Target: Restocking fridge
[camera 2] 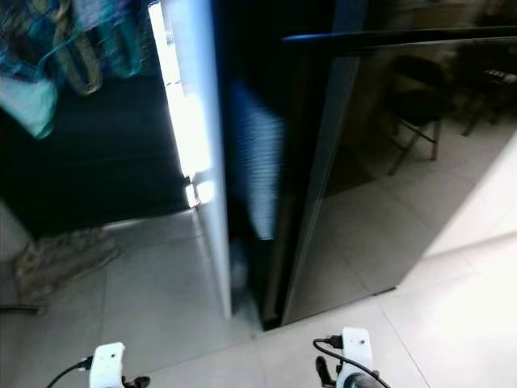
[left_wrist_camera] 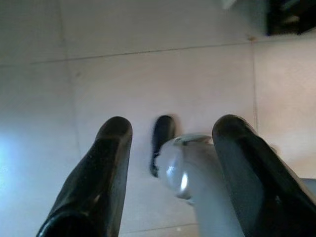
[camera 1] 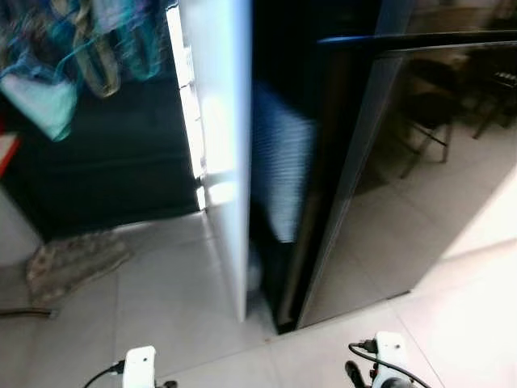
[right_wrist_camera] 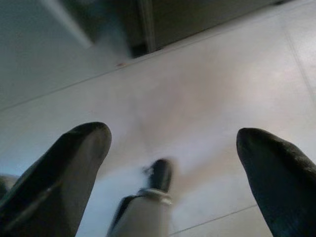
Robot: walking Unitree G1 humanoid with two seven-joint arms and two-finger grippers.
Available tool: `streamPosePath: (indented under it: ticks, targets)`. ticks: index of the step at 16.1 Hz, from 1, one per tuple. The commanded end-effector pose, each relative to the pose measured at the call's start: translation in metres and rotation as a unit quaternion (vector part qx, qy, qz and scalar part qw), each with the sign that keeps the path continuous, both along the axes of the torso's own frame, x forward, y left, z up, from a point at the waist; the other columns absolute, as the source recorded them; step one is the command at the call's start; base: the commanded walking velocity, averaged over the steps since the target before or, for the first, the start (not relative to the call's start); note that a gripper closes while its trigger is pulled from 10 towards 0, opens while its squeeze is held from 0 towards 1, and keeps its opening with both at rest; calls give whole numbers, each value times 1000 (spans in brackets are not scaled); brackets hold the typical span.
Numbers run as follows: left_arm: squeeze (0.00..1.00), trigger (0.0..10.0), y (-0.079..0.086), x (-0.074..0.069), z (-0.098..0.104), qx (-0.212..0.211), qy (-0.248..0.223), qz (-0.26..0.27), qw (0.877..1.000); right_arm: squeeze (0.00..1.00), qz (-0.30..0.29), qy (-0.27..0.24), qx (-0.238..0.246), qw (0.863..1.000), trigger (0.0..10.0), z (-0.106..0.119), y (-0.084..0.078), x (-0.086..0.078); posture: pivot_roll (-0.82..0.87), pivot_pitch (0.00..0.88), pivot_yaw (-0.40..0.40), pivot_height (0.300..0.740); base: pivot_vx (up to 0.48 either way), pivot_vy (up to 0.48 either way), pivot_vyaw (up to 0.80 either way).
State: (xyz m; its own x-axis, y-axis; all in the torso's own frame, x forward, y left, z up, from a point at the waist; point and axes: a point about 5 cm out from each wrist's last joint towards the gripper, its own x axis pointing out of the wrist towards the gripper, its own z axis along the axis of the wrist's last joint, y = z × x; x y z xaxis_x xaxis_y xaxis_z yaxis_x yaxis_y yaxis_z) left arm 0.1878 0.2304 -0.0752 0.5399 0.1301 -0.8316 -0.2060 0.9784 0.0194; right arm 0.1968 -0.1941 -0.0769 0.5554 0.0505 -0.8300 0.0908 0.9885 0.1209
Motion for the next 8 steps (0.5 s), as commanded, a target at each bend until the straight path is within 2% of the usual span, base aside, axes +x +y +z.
streamPosePath:
  ticks: [1,4,8]
  targets:
    - [0,10000,1,-1,0,0,5,3,1000,0,3,-14,3,1000,10000,4,2,7,78,0,-51,740,0,480,0]
    - [0,10000,1,-3,-1,1,7,1,1000,0,14,-13,-2,1000,10000,3,2,6,78,0,-48,740,0,409,0]
    - [0,10000,2,-4,-2,8,10,-4,1000,0,36,-12,-7,999,10000,3,2,5,81,0,-46,740,0,0,794]
